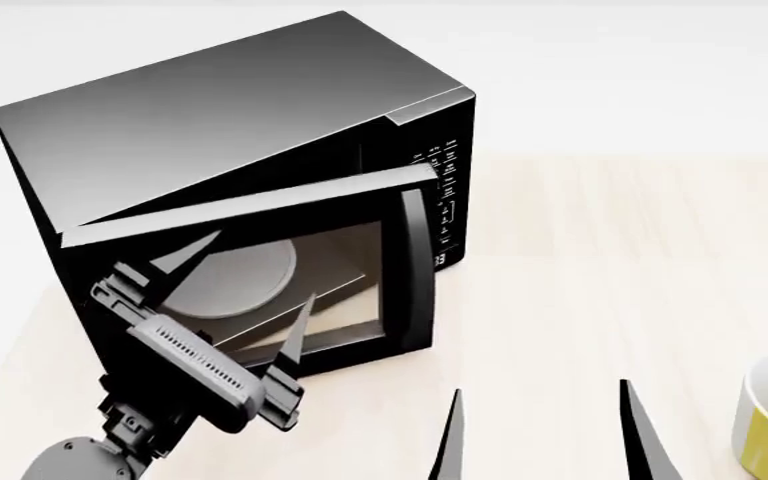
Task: Close the microwave.
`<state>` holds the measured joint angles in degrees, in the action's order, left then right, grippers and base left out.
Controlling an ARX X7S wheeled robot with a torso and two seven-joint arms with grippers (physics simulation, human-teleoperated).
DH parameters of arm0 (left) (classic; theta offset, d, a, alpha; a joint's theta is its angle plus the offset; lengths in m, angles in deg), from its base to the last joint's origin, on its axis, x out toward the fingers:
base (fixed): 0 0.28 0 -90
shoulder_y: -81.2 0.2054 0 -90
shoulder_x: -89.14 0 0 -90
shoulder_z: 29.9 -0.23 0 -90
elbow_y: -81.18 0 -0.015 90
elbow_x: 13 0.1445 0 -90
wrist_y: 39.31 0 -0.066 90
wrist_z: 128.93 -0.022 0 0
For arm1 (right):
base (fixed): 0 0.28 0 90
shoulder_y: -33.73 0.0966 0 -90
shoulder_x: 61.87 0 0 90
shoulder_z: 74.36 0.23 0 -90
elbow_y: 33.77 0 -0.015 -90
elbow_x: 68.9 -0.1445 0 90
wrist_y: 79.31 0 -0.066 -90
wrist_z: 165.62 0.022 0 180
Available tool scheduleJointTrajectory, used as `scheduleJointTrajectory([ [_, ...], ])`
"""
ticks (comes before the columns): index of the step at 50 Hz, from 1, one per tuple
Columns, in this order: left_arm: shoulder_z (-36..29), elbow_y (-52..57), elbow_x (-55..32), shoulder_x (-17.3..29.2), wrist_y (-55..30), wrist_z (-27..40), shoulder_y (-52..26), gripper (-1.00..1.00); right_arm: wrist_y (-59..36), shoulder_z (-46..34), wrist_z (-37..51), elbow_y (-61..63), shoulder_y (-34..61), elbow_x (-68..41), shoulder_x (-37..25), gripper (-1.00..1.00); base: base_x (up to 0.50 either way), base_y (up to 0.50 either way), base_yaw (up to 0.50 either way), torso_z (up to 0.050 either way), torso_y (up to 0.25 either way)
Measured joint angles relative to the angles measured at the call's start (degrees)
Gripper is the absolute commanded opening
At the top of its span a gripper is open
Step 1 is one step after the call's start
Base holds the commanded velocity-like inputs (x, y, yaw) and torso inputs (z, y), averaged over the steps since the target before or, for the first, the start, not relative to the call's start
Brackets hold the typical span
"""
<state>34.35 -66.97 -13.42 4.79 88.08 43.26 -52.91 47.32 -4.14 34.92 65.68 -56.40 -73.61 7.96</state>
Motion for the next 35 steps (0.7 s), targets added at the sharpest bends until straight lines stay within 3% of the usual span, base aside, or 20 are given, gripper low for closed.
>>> scheduleJointTrajectory([
  [35, -2.68, -13.32, 1.22, -2.53, 6.17, 6.29, -5.68, 1.00, -0.03, -0.54, 0.39, -0.12, 0.20, -0.23, -0.47, 1.00, 0.00, 0.00, 0.00, 0.000, 0.000],
])
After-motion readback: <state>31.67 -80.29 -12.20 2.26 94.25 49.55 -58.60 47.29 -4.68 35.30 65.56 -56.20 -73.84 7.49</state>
